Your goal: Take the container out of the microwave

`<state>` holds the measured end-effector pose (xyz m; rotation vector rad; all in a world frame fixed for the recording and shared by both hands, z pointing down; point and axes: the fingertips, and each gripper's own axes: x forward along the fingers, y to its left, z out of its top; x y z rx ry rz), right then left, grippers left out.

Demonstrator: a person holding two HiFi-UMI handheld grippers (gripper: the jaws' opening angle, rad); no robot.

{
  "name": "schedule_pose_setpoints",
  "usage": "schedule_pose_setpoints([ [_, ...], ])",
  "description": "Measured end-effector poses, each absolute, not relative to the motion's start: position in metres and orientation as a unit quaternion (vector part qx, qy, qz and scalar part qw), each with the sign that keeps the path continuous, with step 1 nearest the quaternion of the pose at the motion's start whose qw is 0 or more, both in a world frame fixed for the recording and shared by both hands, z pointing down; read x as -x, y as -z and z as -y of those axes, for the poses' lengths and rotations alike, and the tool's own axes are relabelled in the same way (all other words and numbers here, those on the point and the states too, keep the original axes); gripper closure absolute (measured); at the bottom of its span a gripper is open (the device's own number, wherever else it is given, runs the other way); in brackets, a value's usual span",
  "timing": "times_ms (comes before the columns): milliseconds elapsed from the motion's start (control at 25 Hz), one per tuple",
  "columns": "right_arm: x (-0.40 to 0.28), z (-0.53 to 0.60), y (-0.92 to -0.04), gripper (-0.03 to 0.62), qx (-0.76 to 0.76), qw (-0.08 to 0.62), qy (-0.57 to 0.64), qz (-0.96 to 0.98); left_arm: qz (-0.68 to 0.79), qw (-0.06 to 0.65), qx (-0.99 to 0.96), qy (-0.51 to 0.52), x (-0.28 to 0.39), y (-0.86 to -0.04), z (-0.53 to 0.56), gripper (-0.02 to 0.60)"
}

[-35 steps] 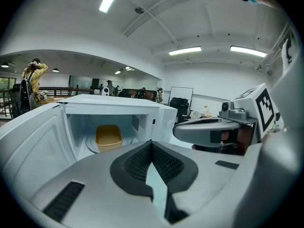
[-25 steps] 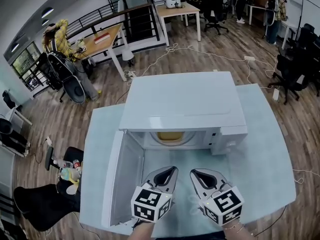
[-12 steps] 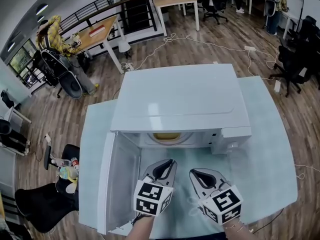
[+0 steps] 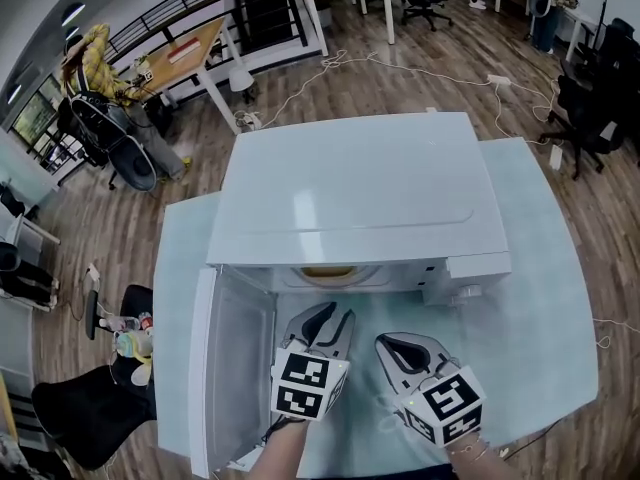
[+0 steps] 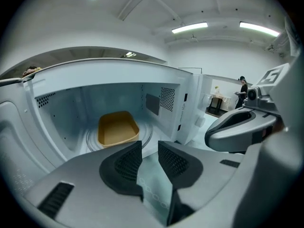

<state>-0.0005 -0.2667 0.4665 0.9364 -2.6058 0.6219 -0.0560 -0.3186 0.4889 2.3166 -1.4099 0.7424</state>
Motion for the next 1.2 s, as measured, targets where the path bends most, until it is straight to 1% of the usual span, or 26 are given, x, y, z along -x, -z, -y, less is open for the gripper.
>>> schedule_pose_setpoints([
  [40,0.0,0.268,-0.468,0.585,-0.327,0.152,-0.218,0.907,0.501,0.16,-0.808,-0.264,0.059,-0.49,0.321,0.489],
  [160,-0.001,0.271,-0.473,0.585,-0.329,0.153,-0.223,0.905,0.522,0.142,-0.796,-0.27,0.069,-0.491,0.331,0.434],
  [240,-0.001,0.273,-0.477,0.585,-0.329,0.155,-0.224,0.904,0.523,0.13,-0.794,-0.281,0.072,-0.494,0.337,0.419],
  [640,-0.001,0.272,-0.486,0.585,-0.322,0.163,-0.231,0.903,0.486,0.01,-0.776,-0.402,0.079,-0.51,0.362,0.419],
  [1040,-0.004,0.275,-0.491,0.585,-0.323,0.161,-0.237,0.902,0.45,-0.036,-0.769,-0.452,0.067,-0.518,0.379,0.419],
  [1200,-0.004,0.276,-0.492,0.585,-0.323,0.16,-0.239,0.902,0.441,-0.033,-0.77,-0.46,0.065,-0.524,0.38,0.419],
])
